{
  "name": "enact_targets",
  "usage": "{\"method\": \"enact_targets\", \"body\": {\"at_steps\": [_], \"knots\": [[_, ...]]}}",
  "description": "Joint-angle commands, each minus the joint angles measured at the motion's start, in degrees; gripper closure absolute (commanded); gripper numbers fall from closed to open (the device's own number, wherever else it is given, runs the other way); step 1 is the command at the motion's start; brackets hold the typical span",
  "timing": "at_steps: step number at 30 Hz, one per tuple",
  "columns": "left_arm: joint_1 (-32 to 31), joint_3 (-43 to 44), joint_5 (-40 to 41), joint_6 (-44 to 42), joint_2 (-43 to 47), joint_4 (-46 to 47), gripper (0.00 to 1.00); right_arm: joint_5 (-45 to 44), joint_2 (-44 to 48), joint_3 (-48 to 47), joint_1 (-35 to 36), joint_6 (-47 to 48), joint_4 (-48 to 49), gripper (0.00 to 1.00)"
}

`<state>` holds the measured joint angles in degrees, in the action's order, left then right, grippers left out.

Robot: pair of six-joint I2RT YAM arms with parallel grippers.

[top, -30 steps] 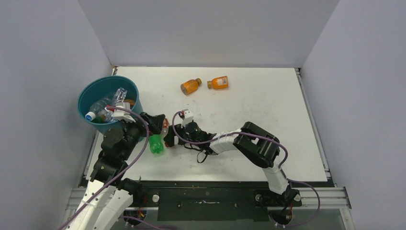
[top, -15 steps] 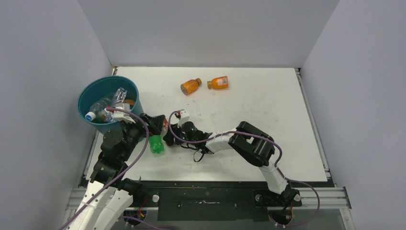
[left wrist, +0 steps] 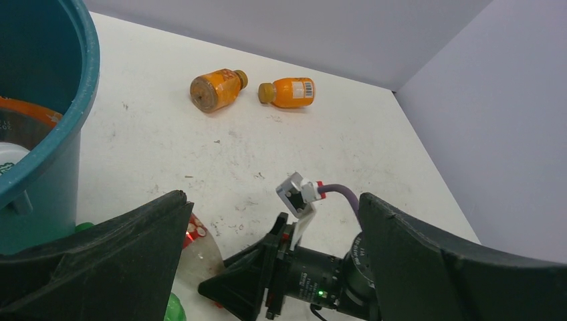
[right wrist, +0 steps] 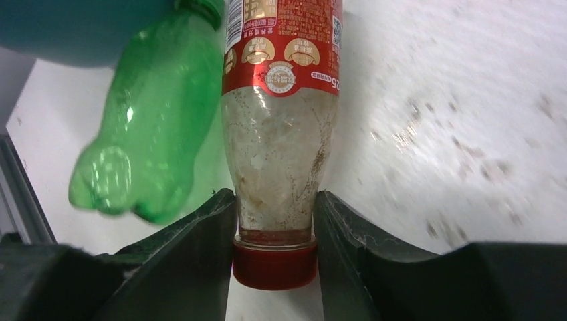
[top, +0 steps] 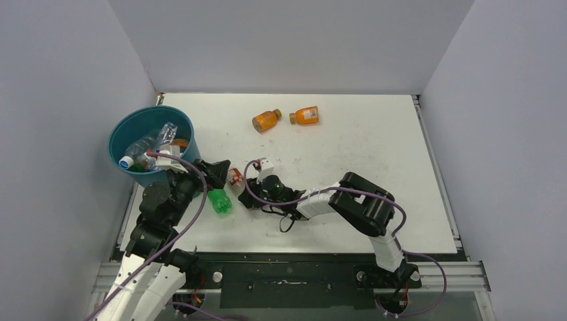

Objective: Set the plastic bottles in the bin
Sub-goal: Pick up the plastic bottle at the center of the board.

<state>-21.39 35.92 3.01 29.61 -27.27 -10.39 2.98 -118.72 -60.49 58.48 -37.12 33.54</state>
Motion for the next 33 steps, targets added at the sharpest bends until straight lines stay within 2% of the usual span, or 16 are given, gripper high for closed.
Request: {"method": "enact_targets", "body": {"at_steps": [1,4,7,11,16,20,21,24,29,33], "knots": [[-0.2,-0.9,-1.6,0.2,0.8,3.5,0.04,-5.7,11.9,8.7,-0.9,1.0,-2.3,0.95],[-0.3,-1.0,-3.8,-0.2,0.4,4.9,0.04,-7.8,22.6,14.8,-1.0,3.5,-5.3,0.95],[-0.3,-1.5,-9.8,-0.8,-1.0,7.8,0.04,-8.8,34.4,18.9,-1.0,6.0,-13.0,0.95],[-0.8,-2.0,-17.8,-2.6,-4.3,13.8,0.04,-9.0,49.2,18.5,-1.2,8.8,-30.1,0.95],[-7.9,0.3,-16.9,-8.1,-8.3,14.8,0.04,-9.7,60.2,11.4,-1.1,9.2,-54.2,0.95],[-20.9,6.8,-9.9,-21.8,-12.4,9.7,0.04,-9.2,63.4,4.4,-1.2,9.0,-67.5,0.95],[-25.8,8.3,-8.7,-27.3,-13.4,7.1,0.04,-8.7,63.5,3.0,-1.2,9.0,-70.7,0.95],[-34.1,10.1,-2.7,-42.9,-14.9,2.7,0.04,-7.5,63.1,-1.2,-1.1,9.3,-75.8,0.95],[-38.0,7.9,-2.1,-60.7,-13.2,4.2,0.04,-3.5,62.6,-4.1,-1.2,10.6,-80.1,0.95],[-39.3,9.4,-1.0,-74.0,-15.3,1.7,0.04,3.7,62.3,-5.0,-1.0,11.5,-80.4,0.95]]}}
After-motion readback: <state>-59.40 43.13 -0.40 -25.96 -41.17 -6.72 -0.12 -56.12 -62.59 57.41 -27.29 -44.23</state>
